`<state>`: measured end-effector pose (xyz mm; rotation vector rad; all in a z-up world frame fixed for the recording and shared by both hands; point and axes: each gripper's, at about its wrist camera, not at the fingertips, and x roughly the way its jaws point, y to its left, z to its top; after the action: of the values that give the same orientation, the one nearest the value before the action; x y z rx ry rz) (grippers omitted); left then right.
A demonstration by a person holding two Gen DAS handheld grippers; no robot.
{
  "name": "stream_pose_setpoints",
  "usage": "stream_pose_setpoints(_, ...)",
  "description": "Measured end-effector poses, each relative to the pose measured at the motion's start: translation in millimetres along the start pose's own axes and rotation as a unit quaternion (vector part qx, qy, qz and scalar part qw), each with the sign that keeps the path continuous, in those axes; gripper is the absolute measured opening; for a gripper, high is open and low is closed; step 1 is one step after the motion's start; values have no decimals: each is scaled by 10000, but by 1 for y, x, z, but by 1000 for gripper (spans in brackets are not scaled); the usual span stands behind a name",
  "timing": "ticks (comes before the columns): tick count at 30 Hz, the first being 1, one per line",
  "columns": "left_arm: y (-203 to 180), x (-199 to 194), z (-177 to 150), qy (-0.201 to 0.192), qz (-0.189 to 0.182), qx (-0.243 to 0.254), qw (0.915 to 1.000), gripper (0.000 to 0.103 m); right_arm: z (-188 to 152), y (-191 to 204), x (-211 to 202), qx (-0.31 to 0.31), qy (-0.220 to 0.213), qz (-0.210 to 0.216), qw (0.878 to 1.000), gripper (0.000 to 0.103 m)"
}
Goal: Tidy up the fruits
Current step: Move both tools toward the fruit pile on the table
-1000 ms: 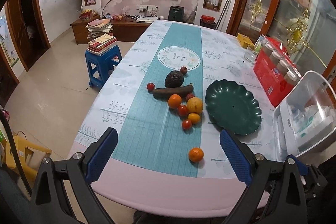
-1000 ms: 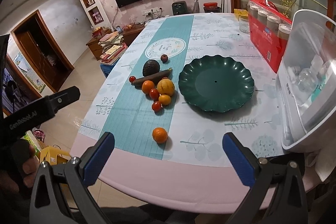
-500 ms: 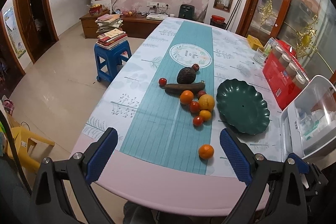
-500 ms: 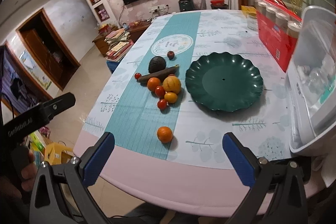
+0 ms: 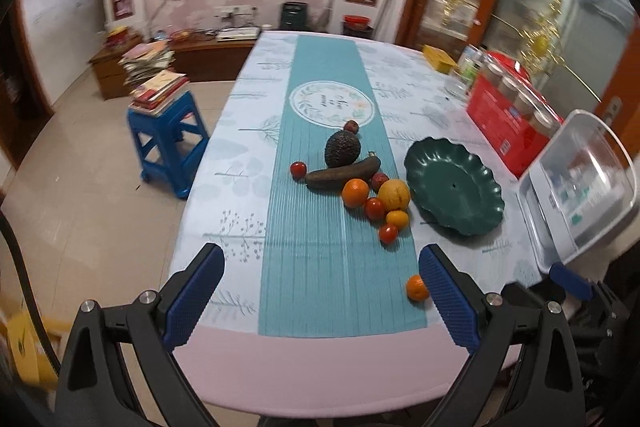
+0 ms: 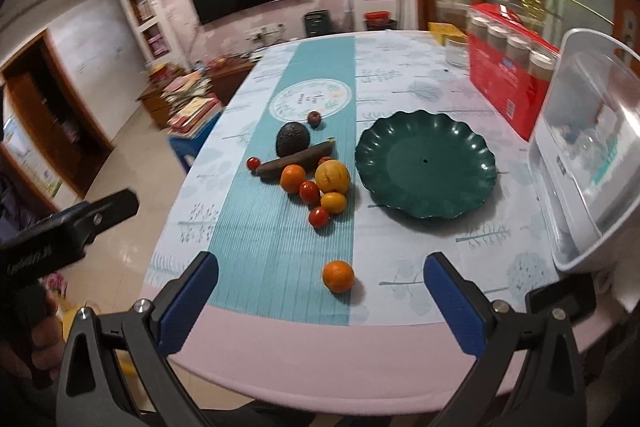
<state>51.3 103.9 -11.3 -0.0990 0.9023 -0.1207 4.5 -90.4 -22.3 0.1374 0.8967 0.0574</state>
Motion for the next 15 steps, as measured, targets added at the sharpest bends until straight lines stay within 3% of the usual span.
stream_pose_setpoints(7, 21, 29, 16, 272, -419, 551, 9972, 97, -16, 22, 1, 267, -226, -800, 9962, 103)
stream_pose_setpoints(15, 10, 69, 35, 532, -717, 904, 9919, 97, -34, 31, 9, 150, -133, -1368, 9904, 103)
